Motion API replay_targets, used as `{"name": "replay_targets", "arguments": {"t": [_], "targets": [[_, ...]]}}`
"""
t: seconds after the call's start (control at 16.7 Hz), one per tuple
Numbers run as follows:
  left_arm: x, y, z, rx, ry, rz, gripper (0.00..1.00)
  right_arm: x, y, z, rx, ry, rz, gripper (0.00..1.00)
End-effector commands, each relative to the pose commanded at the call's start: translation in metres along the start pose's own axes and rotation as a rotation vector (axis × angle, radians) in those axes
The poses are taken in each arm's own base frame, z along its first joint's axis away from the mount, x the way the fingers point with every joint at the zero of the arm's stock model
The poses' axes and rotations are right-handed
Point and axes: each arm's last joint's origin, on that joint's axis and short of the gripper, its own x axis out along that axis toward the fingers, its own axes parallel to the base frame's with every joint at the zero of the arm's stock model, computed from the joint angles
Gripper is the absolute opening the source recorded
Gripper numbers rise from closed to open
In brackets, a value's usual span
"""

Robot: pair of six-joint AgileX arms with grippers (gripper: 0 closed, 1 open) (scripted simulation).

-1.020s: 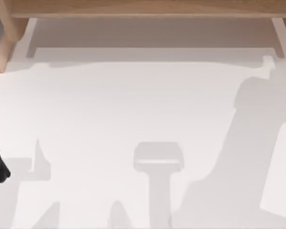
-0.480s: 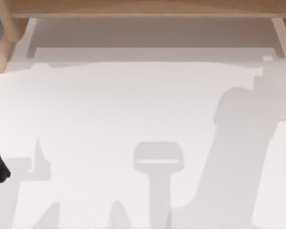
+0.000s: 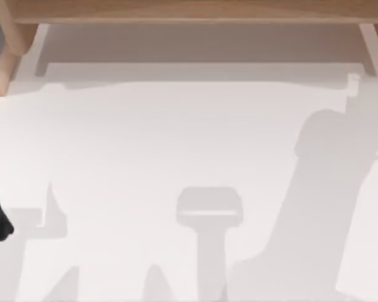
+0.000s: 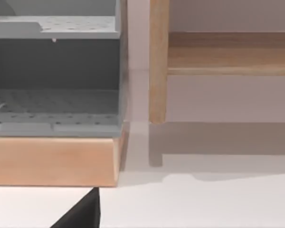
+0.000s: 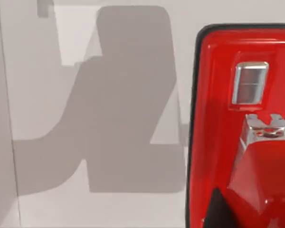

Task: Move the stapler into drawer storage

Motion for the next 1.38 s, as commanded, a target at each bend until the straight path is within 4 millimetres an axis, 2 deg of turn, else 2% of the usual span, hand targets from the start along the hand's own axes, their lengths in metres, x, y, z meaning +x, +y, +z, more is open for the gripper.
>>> {"name": "replay_targets", "arguments": {"t": [0.18,0.42,1.2,1.38], "targets": [[0.0,0.0,0.0,0.0,0.0,0.0,1.0,0.036,0.005,0.0,-0.006,0.101,-0.025,0.0],[0.0,0.0,0.0,0.0,0.0,0.0,1.0,0.039,0.005,0.0,-0.006,0.113,-0.027,0.0],[0.0,0.0,0.0,0.0,0.0,0.0,1.0,0.039,0.005,0.0,-0.006,0.113,-0.027,0.98],[0.0,0.0,0.0,0.0,0.0,0.0,1.0,0.039,0.005,0.0,-0.006,0.113,-0.027,1.0]]}}
